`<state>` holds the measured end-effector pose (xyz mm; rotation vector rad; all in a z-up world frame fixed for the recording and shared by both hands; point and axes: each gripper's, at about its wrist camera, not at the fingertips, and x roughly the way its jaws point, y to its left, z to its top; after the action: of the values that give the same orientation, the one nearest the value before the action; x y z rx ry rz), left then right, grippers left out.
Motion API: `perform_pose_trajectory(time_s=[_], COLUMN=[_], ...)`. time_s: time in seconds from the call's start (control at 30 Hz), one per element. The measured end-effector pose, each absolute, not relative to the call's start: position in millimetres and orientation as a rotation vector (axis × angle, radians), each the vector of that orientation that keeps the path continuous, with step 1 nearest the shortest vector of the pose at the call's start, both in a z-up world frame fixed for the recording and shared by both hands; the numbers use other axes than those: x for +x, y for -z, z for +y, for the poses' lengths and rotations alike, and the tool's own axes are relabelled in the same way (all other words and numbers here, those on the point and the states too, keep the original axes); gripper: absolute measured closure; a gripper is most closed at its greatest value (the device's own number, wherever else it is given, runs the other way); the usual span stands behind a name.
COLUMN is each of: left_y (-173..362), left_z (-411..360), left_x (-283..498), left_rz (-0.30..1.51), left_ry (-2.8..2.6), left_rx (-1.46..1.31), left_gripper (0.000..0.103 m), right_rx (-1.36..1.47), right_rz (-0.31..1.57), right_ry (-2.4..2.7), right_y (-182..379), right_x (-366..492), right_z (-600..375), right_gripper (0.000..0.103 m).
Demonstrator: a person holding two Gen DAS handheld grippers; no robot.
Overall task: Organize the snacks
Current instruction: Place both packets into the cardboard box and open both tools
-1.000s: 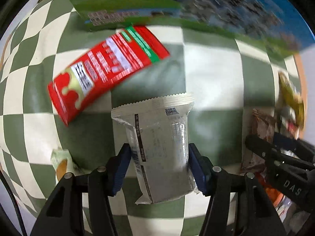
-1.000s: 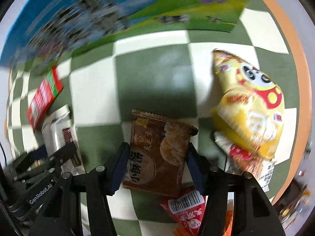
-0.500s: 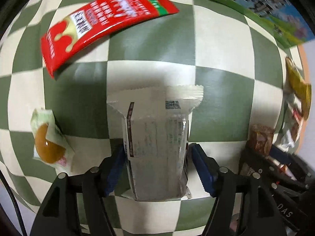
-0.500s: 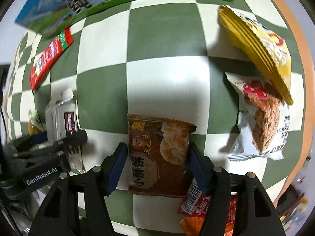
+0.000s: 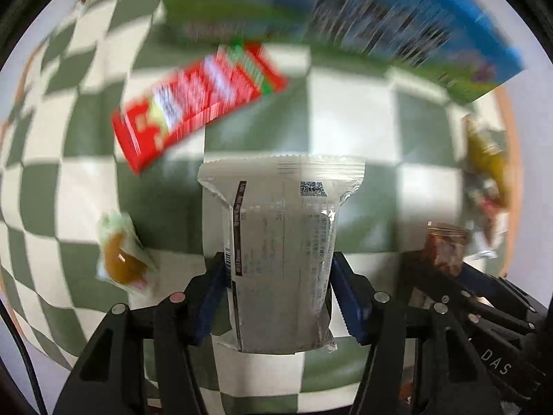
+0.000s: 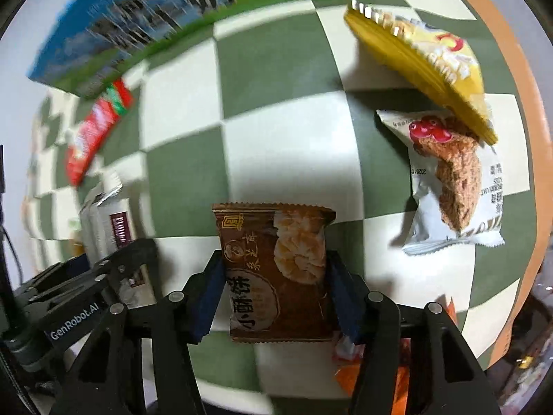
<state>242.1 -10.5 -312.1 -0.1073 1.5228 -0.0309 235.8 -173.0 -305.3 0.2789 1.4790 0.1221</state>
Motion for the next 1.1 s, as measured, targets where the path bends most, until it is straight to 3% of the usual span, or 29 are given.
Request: perform_pose_trajectory(time_s=[0.33, 0.47, 0.63, 1.0, 1.1], left_y=[172.5, 176.6, 211.7, 253.4, 262.6], left_z=[10.7, 19.4, 37.0, 42.5, 39.2], left_x=[353.9, 412.4, 470.1, 494.5, 493.7], left_rz=[1.319, 1.351, 1.484, 1.630, 1.651], left_ry=[0.129, 0.100, 0.071, 0.043, 0.034], left_rx=[-0.156, -0.123, -0.167, -0.221, -0.189], left_gripper=[0.046, 0.046, 0.046, 0.045, 0.033], right_rx=[0.335, 0.312, 0.303, 0.312, 0.309], right_rz=[1.216, 1.154, 1.187, 1.330, 1.432], right_ry=[-0.307, -0.309, -0.302, -0.329, -0.346], right_y=[137.0, 112.9, 131.0, 204.6, 227.1], right_x=[316.4, 373.5, 433.4, 473.2, 477.6], right_z=[-182.4, -166.9, -139.6, -116.4, -112.0], right_gripper=[0.043, 0.043, 0.043, 0.043, 0.032])
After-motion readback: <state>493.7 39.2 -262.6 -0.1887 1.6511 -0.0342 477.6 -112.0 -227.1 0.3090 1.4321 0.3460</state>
